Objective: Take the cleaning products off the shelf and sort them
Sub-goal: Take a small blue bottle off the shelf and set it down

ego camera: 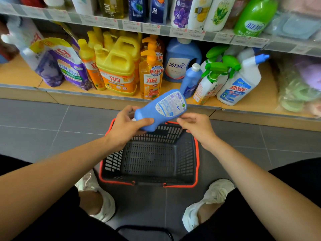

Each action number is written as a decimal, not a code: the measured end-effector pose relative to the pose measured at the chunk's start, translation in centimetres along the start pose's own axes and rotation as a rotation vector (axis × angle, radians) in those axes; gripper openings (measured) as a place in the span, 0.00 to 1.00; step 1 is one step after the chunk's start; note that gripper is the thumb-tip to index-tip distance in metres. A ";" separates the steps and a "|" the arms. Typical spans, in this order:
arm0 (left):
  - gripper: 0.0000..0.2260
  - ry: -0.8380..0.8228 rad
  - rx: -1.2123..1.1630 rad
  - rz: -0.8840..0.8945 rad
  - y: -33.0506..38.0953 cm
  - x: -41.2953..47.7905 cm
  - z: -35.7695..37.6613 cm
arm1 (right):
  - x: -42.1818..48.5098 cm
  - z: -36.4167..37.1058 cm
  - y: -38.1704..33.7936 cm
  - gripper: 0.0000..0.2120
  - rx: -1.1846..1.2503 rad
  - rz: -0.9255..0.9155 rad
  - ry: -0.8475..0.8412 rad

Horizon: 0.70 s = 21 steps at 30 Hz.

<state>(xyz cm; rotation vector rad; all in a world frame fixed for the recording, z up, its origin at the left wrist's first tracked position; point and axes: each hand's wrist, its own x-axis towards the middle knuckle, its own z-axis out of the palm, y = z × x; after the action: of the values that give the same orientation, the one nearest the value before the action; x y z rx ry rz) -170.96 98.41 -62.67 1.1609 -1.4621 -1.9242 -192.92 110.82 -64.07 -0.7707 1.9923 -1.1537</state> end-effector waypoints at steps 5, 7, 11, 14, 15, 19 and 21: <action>0.25 0.084 0.345 0.203 0.7 1.4 -1.5 | 3.2 0.0 3.2 0.24 -0.561 -0.151 -0.051; 0.27 0.085 0.496 0.258 1.0 2.1 -2.0 | 4.3 -0.1 4.6 0.29 -0.677 -0.120 -0.134; 0.24 0.048 0.705 0.338 1.8 4.1 -2.6 | 5.9 -0.3 7.1 0.29 -0.650 0.005 -0.215; 0.22 -0.031 0.735 0.390 2.7 6.2 -2.4 | 6.2 -0.5 8.3 0.25 -0.677 -0.044 -0.198; 0.22 -0.048 0.734 0.408 3.0 7.0 -2.2 | 6.0 -0.5 8.5 0.25 -0.687 -0.066 -0.218; 0.22 -0.054 0.713 0.475 3.0 9.8 -1.5 | 4.8 -0.1 9.1 0.25 -0.756 -0.144 -0.322; 0.22 -0.061 0.709 0.485 2.3 11.1 -1.3 | 4.2 0.0 9.0 0.24 -0.744 -0.175 -0.367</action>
<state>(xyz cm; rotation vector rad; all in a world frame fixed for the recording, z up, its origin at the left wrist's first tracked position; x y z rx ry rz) -176.19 88.43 -64.44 0.8790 -2.3019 -1.1431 -196.71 111.44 -73.26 -1.4307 2.0447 -0.2771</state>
